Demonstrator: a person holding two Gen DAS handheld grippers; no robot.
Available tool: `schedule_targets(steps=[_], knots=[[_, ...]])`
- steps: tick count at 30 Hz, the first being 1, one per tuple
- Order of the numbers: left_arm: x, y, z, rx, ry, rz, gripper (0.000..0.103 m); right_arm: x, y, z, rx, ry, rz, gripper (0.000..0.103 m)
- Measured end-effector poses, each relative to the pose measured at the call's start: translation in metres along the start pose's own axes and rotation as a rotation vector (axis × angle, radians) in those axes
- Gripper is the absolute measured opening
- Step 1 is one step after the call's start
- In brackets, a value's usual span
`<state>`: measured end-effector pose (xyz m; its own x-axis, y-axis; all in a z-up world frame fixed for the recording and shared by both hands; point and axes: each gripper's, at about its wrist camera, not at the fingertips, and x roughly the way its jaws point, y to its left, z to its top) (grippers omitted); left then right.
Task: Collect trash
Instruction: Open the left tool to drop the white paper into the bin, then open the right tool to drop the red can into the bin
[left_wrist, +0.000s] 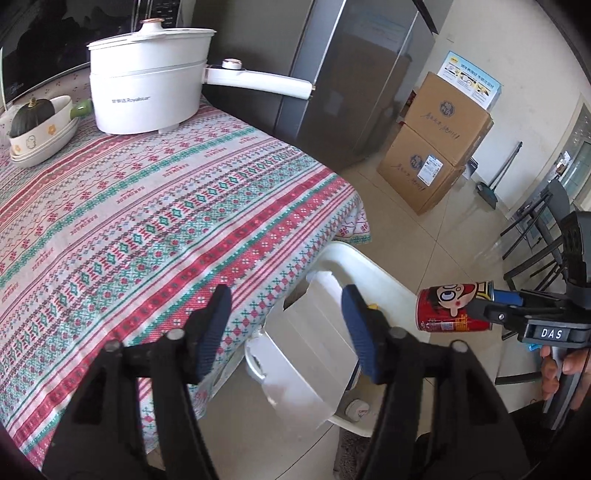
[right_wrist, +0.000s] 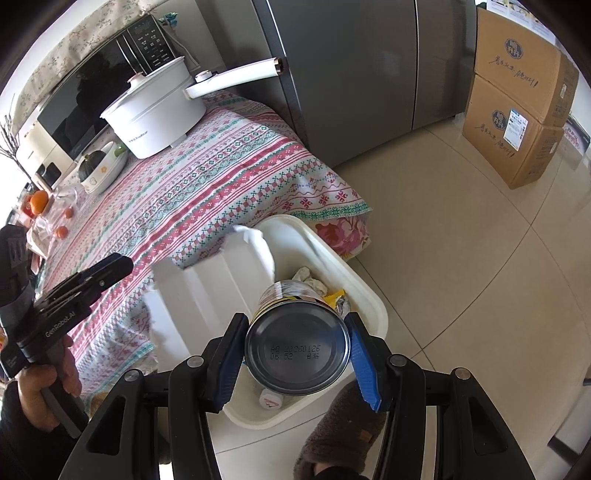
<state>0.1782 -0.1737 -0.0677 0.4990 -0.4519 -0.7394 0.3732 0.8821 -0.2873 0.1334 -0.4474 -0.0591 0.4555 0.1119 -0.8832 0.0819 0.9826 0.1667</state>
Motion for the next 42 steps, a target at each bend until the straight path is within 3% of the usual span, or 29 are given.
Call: schedule_targets(steps=[8, 11, 15, 26, 28, 33, 42], knots=[[-0.023, 0.035, -0.007, -0.042, 0.059, 0.104, 0.087, 0.01, 0.024, 0.006, -0.03, 0.015, -0.009, 0.054], [-0.03, 0.044, -0.01, -0.053, 0.07, 0.121, 0.098, 0.015, 0.034, 0.008, -0.044, 0.022, -0.013, 0.054], [-0.039, 0.053, -0.014, -0.059, 0.078, 0.138, 0.101, 0.02, 0.046, 0.01, -0.052, 0.03, -0.021, 0.054], [-0.052, 0.071, -0.024, -0.073, 0.092, 0.175, 0.102, 0.037, 0.058, 0.018, -0.023, 0.057, -0.07, 0.055], [-0.054, 0.073, -0.025, -0.075, 0.095, 0.18, 0.102, 0.039, 0.057, 0.02, 0.002, 0.062, -0.078, 0.072], [-0.056, 0.076, -0.03, -0.072, 0.107, 0.198, 0.102, 0.033, 0.057, 0.02, 0.022, 0.05, -0.066, 0.078], [-0.08, 0.063, -0.041, -0.089, 0.06, 0.197, 0.102, -0.016, 0.06, 0.007, 0.022, -0.083, -0.071, 0.084]])
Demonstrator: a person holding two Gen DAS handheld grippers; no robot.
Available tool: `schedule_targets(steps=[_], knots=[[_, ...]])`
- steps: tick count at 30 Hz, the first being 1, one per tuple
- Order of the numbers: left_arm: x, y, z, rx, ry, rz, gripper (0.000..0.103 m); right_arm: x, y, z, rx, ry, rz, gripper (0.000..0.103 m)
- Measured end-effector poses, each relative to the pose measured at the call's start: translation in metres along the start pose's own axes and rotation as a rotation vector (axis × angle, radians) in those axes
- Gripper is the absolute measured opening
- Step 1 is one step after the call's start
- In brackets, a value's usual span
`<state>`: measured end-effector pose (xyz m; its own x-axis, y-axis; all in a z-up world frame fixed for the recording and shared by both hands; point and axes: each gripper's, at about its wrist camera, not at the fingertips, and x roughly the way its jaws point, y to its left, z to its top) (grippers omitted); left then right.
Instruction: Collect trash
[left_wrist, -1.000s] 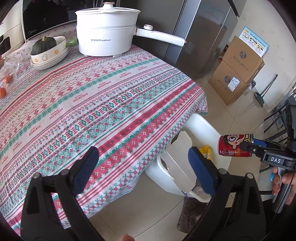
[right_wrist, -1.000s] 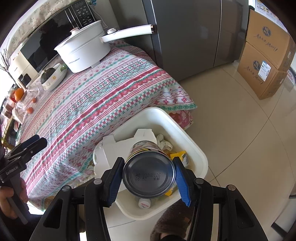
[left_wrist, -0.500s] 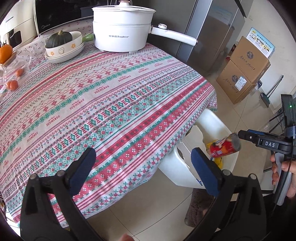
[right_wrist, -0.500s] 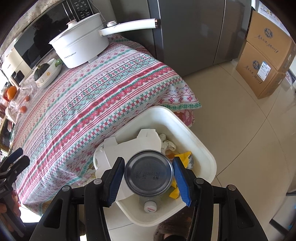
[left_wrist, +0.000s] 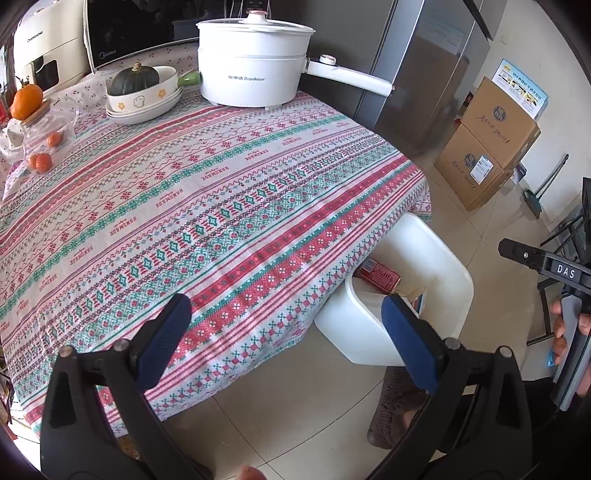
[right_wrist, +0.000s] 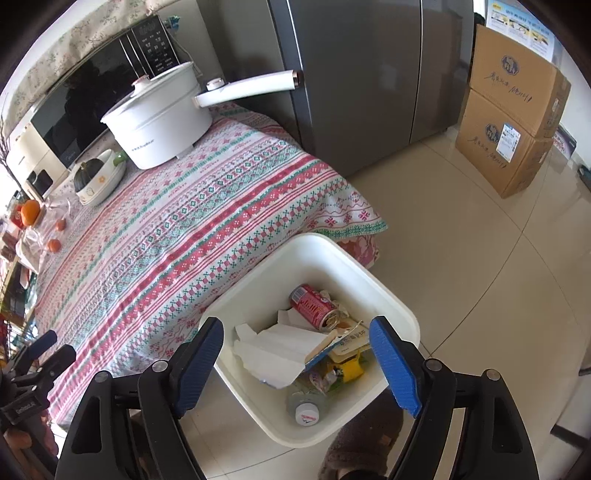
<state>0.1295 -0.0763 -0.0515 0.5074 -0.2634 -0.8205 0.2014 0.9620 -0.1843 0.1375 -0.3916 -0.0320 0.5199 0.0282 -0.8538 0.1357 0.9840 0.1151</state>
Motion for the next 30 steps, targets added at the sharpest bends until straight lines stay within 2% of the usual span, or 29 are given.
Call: schedule_targets(steps=[7, 14, 24, 30], knots=[[-0.025, -0.004, -0.019, -0.053, -0.045, -0.011, 0.102, -0.036, 0.004, -0.023, -0.008, -0.102, 0.048, 0.086], [-0.053, -0.013, -0.037, -0.035, -0.13, 0.061, 0.102, -0.06, 0.017, -0.058, -0.048, -0.177, 0.071, 0.089], [-0.071, -0.015, -0.069, -0.026, -0.178, 0.137, 0.102, -0.08, 0.043, -0.12, -0.161, -0.25, -0.032, 0.102], [-0.078, -0.017, -0.073, -0.036, -0.214, 0.175, 0.102, -0.088, 0.043, -0.124, -0.168, -0.279, -0.05, 0.103]])
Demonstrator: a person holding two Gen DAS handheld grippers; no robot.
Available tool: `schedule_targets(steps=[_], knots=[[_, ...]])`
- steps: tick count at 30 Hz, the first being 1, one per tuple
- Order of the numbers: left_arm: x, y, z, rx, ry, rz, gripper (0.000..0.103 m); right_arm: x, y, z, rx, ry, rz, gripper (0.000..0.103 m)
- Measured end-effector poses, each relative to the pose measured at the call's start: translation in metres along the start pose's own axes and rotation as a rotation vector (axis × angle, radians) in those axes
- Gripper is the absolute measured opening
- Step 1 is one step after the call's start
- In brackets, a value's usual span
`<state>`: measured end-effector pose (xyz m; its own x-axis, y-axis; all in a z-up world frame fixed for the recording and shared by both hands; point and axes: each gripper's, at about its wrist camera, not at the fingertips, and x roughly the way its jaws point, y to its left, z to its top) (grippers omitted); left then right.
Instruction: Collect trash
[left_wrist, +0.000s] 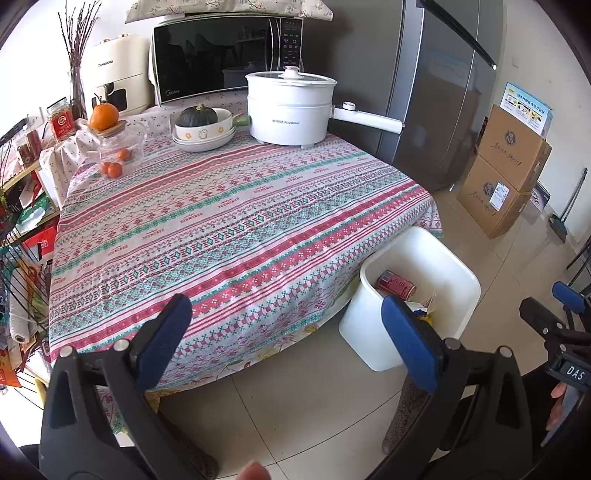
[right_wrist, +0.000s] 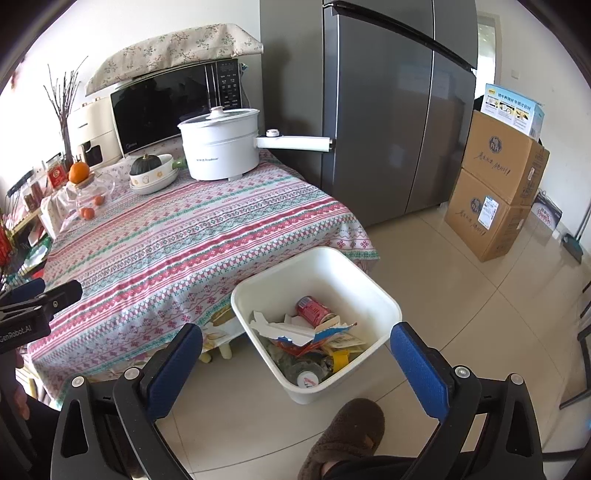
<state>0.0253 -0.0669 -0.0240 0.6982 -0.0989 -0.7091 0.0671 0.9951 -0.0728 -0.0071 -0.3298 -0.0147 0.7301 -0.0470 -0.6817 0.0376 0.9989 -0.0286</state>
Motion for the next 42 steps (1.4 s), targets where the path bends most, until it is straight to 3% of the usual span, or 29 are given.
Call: schedule_targets(steps=[4, 42], knots=[[-0.006, 0.001, 0.002, -0.01, -0.034, 0.003, 0.102, 0.002, 0.003, 0.0, -0.008, 0.006, 0.0, 0.103], [-0.007, -0.013, -0.002, 0.007, -0.03, -0.025, 0.102, 0.007, 0.005, -0.001, -0.012, 0.01, -0.019, 0.103]])
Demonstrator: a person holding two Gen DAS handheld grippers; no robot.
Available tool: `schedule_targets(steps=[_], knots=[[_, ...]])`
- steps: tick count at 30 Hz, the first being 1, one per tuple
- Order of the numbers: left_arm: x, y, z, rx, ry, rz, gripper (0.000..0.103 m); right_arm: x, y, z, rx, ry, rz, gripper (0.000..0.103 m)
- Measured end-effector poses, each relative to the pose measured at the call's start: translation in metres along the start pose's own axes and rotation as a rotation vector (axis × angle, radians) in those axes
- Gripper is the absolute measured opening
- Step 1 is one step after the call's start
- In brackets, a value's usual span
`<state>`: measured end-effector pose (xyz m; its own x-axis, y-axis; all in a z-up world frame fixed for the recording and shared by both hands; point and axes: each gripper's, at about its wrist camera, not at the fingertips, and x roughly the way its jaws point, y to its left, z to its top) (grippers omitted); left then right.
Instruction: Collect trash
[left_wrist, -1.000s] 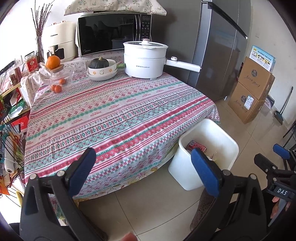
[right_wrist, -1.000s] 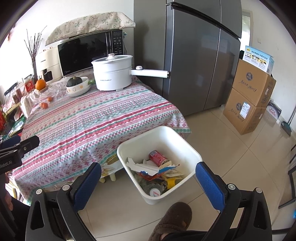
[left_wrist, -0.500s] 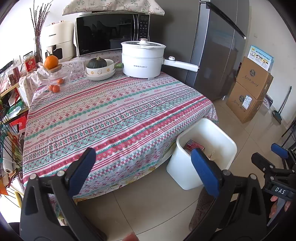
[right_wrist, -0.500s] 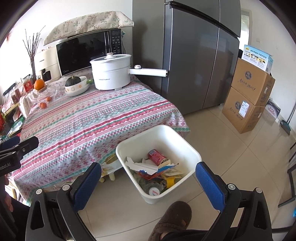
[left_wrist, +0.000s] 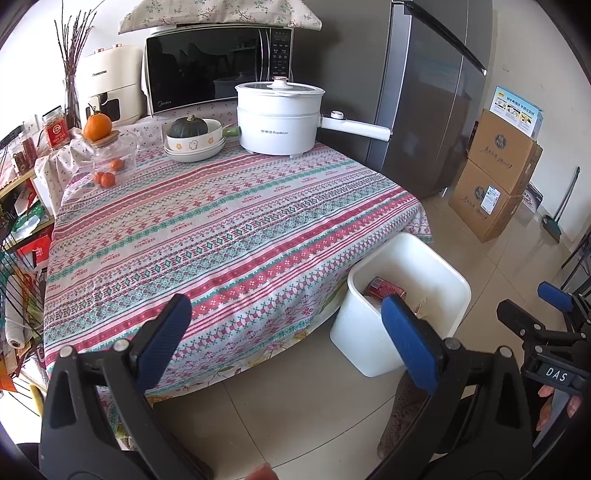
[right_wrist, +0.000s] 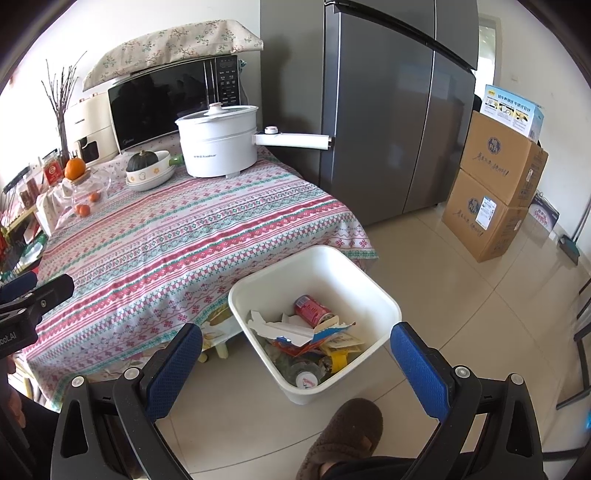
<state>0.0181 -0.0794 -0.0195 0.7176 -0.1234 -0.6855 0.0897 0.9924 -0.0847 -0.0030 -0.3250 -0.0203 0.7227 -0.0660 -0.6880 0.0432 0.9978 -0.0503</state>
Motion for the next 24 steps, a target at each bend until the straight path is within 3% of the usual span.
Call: schedule_targets(steps=[24], knots=[[-0.0003, -0.0022, -0.0004, 0.006, -0.001, -0.006, 0.102, 0.0004, 0.0, -0.0004, 0.002, 0.005, -0.004, 0.103]])
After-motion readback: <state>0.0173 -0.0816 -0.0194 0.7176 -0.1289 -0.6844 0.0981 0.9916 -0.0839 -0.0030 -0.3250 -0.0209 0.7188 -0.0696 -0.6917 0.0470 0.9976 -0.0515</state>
